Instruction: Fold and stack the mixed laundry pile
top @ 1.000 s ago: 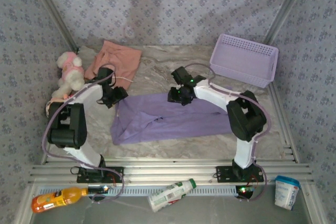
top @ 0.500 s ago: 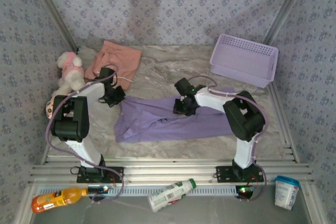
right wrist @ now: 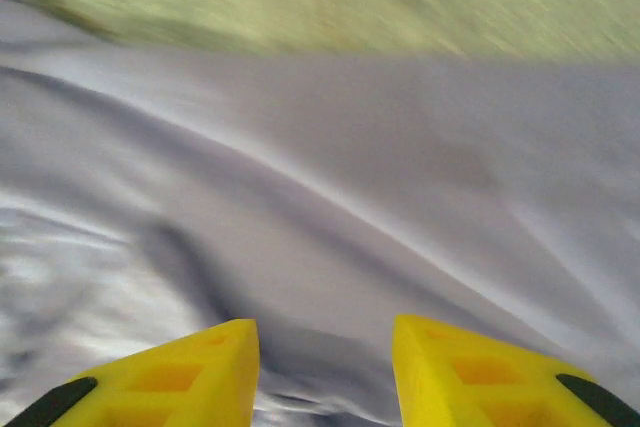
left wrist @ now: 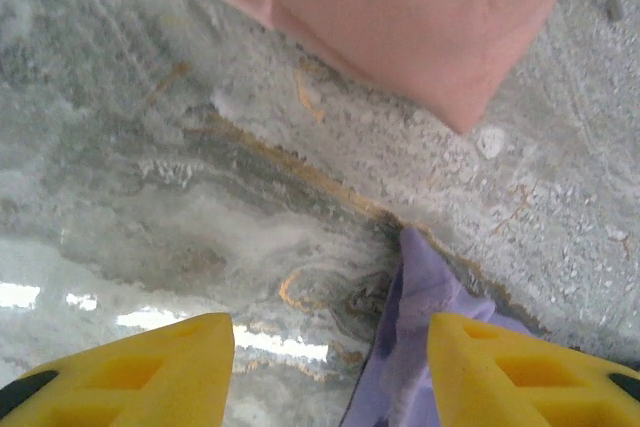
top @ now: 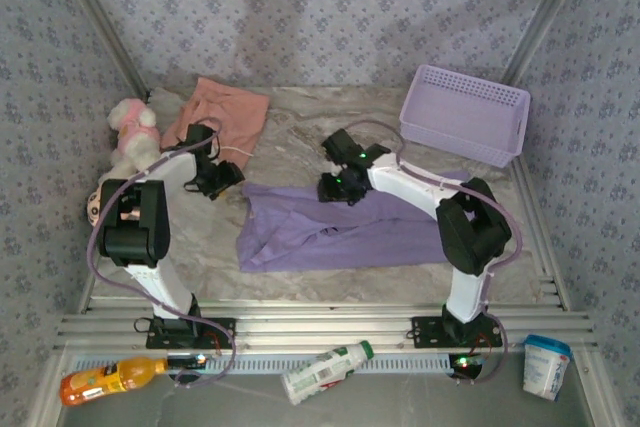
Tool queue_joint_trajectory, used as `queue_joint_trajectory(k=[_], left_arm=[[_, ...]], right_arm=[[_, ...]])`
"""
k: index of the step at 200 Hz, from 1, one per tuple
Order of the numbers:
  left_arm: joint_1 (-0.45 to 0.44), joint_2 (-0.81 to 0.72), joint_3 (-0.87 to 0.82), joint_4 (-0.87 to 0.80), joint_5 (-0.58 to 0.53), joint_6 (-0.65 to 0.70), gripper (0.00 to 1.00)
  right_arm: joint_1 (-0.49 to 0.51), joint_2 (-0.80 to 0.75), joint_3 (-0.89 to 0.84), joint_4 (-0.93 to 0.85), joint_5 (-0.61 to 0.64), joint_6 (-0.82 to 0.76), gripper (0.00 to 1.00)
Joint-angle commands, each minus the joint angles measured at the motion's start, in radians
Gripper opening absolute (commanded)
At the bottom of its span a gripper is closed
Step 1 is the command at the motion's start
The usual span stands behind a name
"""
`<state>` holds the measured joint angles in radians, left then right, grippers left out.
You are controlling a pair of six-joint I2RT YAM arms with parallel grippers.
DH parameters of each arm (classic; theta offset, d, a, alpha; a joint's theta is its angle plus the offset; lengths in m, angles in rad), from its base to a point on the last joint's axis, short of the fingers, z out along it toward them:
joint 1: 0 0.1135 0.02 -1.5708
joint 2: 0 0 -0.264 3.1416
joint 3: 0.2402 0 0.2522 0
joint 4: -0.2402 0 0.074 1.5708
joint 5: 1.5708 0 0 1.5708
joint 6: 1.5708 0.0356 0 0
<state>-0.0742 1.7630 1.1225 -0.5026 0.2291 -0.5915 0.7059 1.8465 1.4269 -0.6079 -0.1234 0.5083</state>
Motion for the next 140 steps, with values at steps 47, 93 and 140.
queue_joint_trajectory(k=[47,93,140], left_arm=[[-0.059,-0.196,-0.118,0.035,0.118,-0.086,0.29],[-0.103,-0.155,-0.196,0.117,0.121,-0.143,0.31],[-0.131,-0.056,-0.185,0.106,0.077,-0.12,0.32]], right_arm=[[0.118,0.239,0.207,-0.045,-0.061,-0.102,0.43],[0.154,0.278,0.221,-0.055,-0.087,-0.125,0.33],[0.158,0.2,0.166,-0.064,-0.029,-0.117,0.15]])
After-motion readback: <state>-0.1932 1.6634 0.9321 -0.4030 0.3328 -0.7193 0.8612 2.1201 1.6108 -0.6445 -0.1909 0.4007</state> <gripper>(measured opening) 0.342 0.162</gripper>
